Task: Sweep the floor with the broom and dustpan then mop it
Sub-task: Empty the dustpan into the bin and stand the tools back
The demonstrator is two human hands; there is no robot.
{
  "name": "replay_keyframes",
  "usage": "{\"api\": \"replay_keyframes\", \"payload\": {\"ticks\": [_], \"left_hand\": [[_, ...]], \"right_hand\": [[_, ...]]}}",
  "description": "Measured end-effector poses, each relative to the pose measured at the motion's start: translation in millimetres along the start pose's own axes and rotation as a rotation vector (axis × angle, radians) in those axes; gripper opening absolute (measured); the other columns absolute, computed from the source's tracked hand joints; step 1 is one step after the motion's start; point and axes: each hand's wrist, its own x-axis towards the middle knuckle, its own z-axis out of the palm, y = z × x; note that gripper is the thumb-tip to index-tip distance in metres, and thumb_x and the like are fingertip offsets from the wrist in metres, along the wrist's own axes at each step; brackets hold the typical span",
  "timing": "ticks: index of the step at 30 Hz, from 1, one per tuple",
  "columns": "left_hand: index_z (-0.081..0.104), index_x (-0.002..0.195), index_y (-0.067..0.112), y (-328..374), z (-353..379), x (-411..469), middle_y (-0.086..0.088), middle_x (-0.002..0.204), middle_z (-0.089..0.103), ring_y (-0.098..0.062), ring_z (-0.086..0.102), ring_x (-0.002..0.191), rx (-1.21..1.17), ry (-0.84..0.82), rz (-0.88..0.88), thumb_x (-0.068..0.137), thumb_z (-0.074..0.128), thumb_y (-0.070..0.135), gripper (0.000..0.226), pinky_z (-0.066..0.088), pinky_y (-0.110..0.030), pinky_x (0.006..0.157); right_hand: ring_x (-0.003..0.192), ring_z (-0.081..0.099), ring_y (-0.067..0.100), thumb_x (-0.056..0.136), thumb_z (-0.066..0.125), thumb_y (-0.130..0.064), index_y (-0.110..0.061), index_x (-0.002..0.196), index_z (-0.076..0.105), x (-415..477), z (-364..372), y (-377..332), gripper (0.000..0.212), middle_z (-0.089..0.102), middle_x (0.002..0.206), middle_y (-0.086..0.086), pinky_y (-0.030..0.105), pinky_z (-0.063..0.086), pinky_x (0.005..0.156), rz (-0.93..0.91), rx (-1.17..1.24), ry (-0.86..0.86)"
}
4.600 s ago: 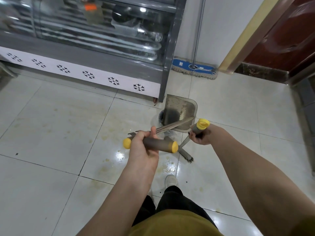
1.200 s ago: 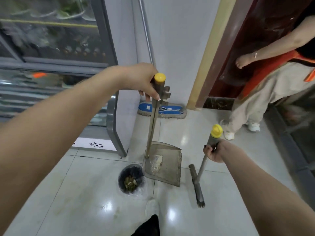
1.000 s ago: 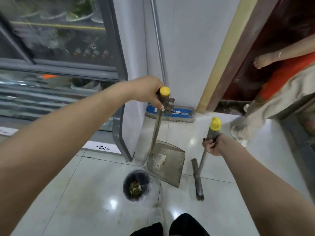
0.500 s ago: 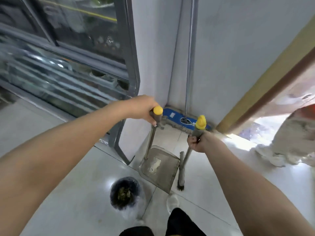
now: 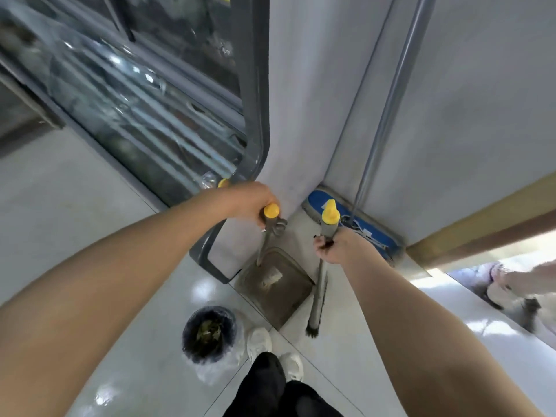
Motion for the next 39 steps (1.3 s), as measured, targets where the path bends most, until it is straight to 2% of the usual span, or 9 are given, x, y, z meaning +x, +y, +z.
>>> {"api": "replay_keyframes", "payload": {"ticks": [8, 11, 15, 17, 22, 27, 32, 36, 39], "left_hand": [[0.070, 0.105, 0.017, -59, 7, 23, -0.001, 0.097, 0.071, -0.020, 0.064, 0.094, -0.103, -0.085, -0.038, 0.076, 0.073, 0.014, 0.030, 0.051, -0.032, 0.082], [0.068, 0.114, 0.018, -83, 6, 22, 0.000, 0.103, 0.071, -0.017, 0.063, 0.095, -0.114, -0.090, -0.052, 0.077, 0.075, 0.016, 0.038, 0.045, -0.024, 0.078], [0.066, 0.118, 0.020, -103, 7, 19, 0.002, 0.108, 0.070, -0.017, 0.062, 0.100, -0.161, -0.097, -0.085, 0.075, 0.077, 0.017, 0.044, 0.047, -0.028, 0.088], [0.067, 0.117, 0.021, -110, 9, 19, 0.003, 0.108, 0.070, -0.016, 0.062, 0.100, -0.174, -0.094, -0.101, 0.075, 0.077, 0.017, 0.044, 0.047, -0.027, 0.087], [0.064, 0.119, 0.025, -124, 16, 17, 0.005, 0.110, 0.067, -0.012, 0.057, 0.098, -0.216, -0.029, -0.175, 0.077, 0.076, 0.019, 0.044, 0.039, -0.021, 0.075], [0.061, 0.122, 0.028, -128, 16, 20, 0.006, 0.118, 0.064, -0.015, 0.057, 0.107, -0.248, -0.098, -0.212, 0.074, 0.079, 0.028, 0.051, 0.046, -0.032, 0.093], [0.046, 0.137, 0.025, -131, 4, 13, 0.009, 0.127, 0.056, -0.011, 0.050, 0.119, -0.414, -0.209, -0.303, 0.070, 0.081, 0.032, 0.075, 0.040, -0.027, 0.102], [0.050, 0.133, 0.024, -133, 7, 8, 0.008, 0.125, 0.057, -0.012, 0.051, 0.120, -0.464, -0.155, -0.331, 0.069, 0.083, 0.030, 0.072, 0.040, -0.031, 0.105], [0.053, 0.129, 0.023, -133, 11, 5, 0.009, 0.124, 0.058, -0.012, 0.052, 0.118, -0.474, -0.123, -0.325, 0.069, 0.082, 0.030, 0.067, 0.040, -0.031, 0.105]], "right_hand": [[0.040, 0.032, 0.010, 0.100, 0.030, -0.019, -0.009, 0.066, 0.036, 26, 56, -5, 0.037, 0.031, 0.060, 0.002, 0.008, 0.028, 0.033, 0.041, 0.007, 0.031], [0.025, 0.036, 0.013, 0.101, 0.030, -0.020, -0.008, 0.064, 0.037, 40, 68, -3, 0.039, 0.038, 0.043, 0.006, 0.009, 0.032, 0.031, 0.033, 0.027, 0.027], [0.024, 0.044, 0.014, 0.103, 0.030, -0.020, -0.003, 0.068, 0.044, 54, 90, -3, 0.041, 0.046, 0.033, 0.010, 0.011, 0.036, 0.029, 0.027, 0.094, 0.015], [0.022, 0.046, 0.015, 0.104, 0.030, -0.021, 0.000, 0.071, 0.046, 60, 100, -5, 0.042, 0.052, 0.046, 0.014, 0.012, 0.037, 0.028, 0.039, 0.085, 0.002], [0.048, 0.048, 0.016, 0.103, 0.024, -0.017, 0.004, 0.080, 0.048, 75, 124, -14, 0.040, 0.049, 0.077, 0.017, 0.013, 0.042, 0.034, 0.078, -0.123, -0.019], [0.058, 0.047, 0.016, 0.102, 0.033, -0.018, 0.005, 0.099, 0.048, 84, 142, -13, 0.028, 0.053, 0.084, 0.024, 0.021, 0.044, 0.055, 0.125, -0.265, -0.055], [0.056, 0.050, 0.015, 0.101, 0.042, -0.022, -0.001, 0.124, 0.044, 92, 148, -17, 0.032, 0.058, 0.093, 0.028, 0.021, 0.049, 0.051, 0.158, -0.395, -0.059], [0.056, 0.048, 0.013, 0.101, 0.041, -0.020, -0.001, 0.120, 0.044, 98, 158, -18, 0.027, 0.057, 0.093, 0.031, 0.019, 0.047, 0.051, 0.174, -0.412, -0.072], [0.059, 0.049, 0.014, 0.101, 0.043, -0.018, 0.000, 0.117, 0.046, 100, 164, -15, 0.024, 0.054, 0.117, 0.034, 0.020, 0.047, 0.055, 0.179, -0.404, -0.083]]}}
